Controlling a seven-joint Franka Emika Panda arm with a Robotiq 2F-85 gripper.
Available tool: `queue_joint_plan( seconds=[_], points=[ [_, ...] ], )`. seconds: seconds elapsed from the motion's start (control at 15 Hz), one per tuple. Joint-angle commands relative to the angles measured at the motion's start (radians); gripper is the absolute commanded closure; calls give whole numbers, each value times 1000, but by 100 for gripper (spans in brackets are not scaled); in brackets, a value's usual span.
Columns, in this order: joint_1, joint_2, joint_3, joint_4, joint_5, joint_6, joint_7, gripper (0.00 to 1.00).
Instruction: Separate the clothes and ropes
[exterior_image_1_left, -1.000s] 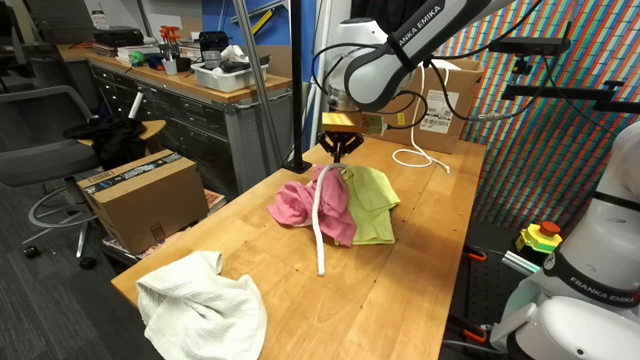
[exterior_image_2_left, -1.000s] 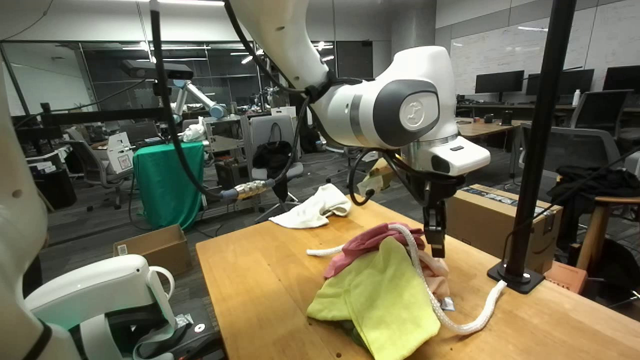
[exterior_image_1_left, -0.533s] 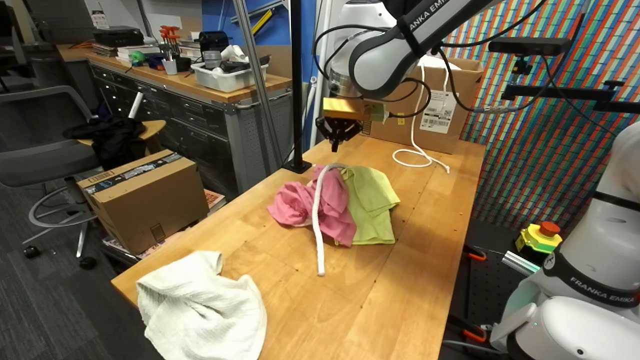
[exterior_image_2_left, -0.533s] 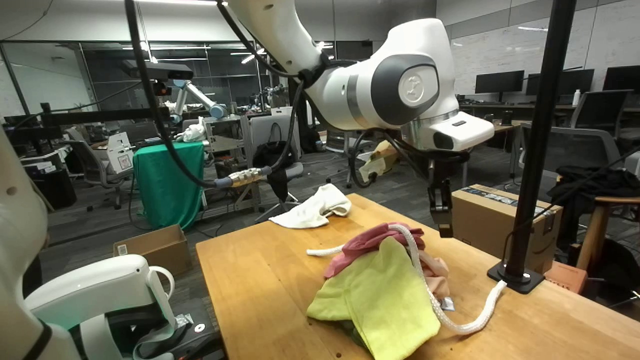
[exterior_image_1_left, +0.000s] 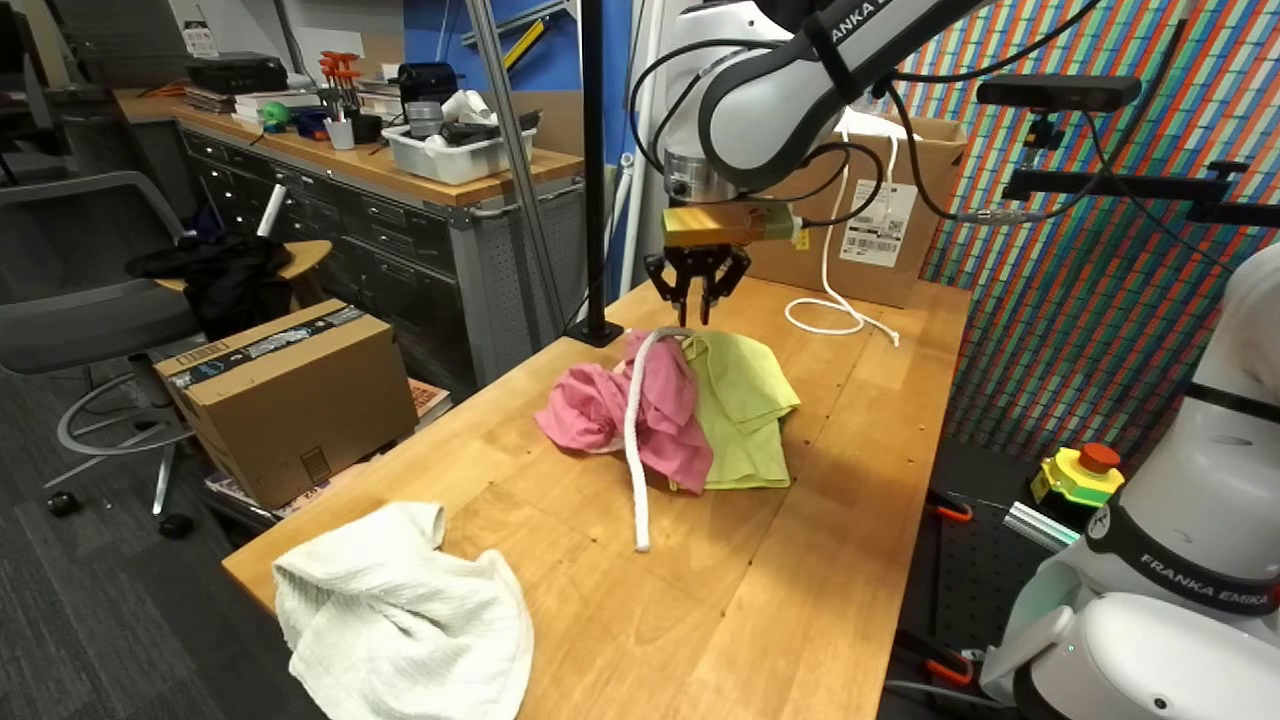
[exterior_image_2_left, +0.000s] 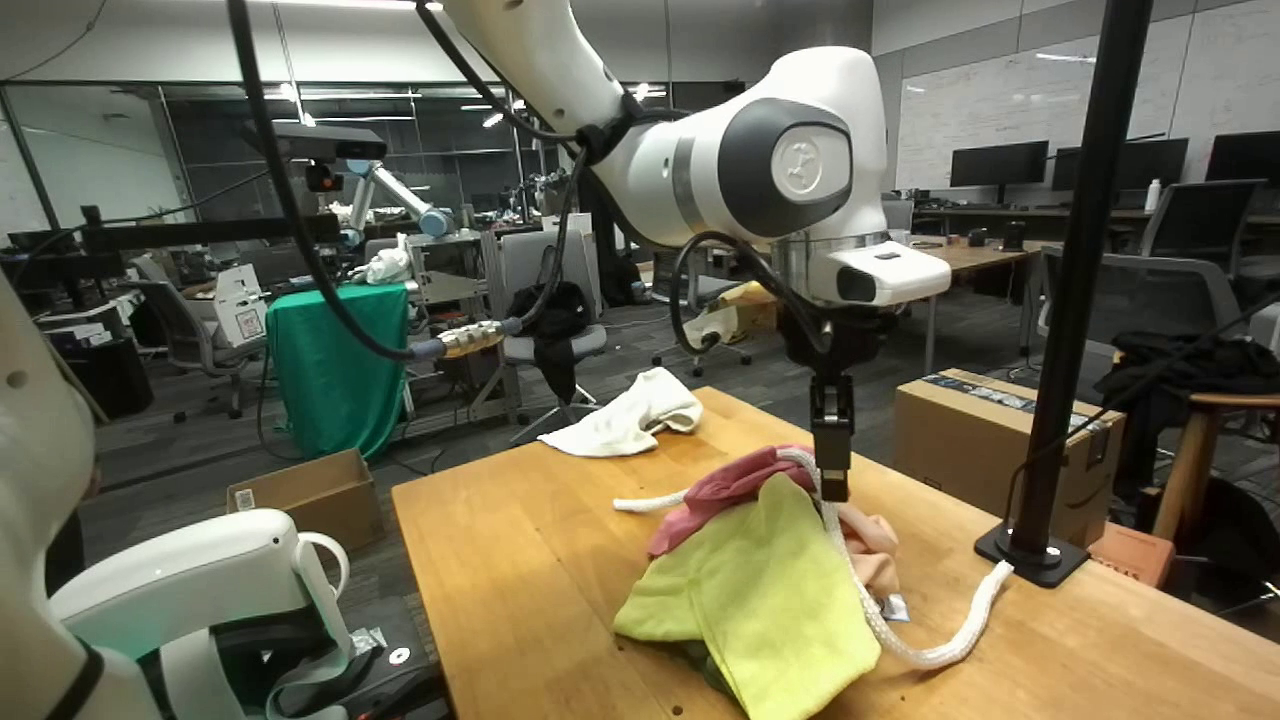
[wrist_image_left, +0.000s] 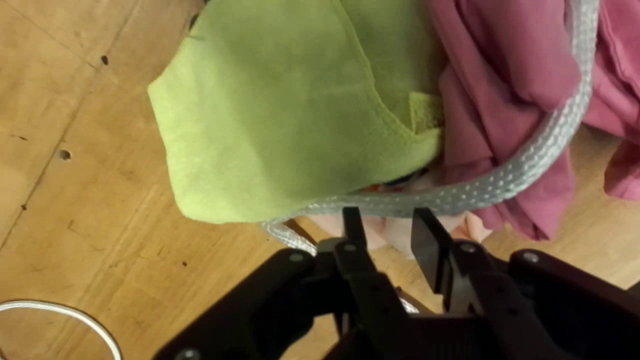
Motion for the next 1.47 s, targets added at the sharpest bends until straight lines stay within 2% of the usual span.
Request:
queue_joint_plan(
  seconds=[0.0,0.33,0.87,1.4],
  points=[
    [-2,-66,24,-33,42,-89,-65,36],
    [-1,-103,48,-44,57,-135,-89,2],
    [1,-94,75,-69,76,-101,-104,1],
    [-8,-98,66,-131,60,-73,-105,0]
  ],
)
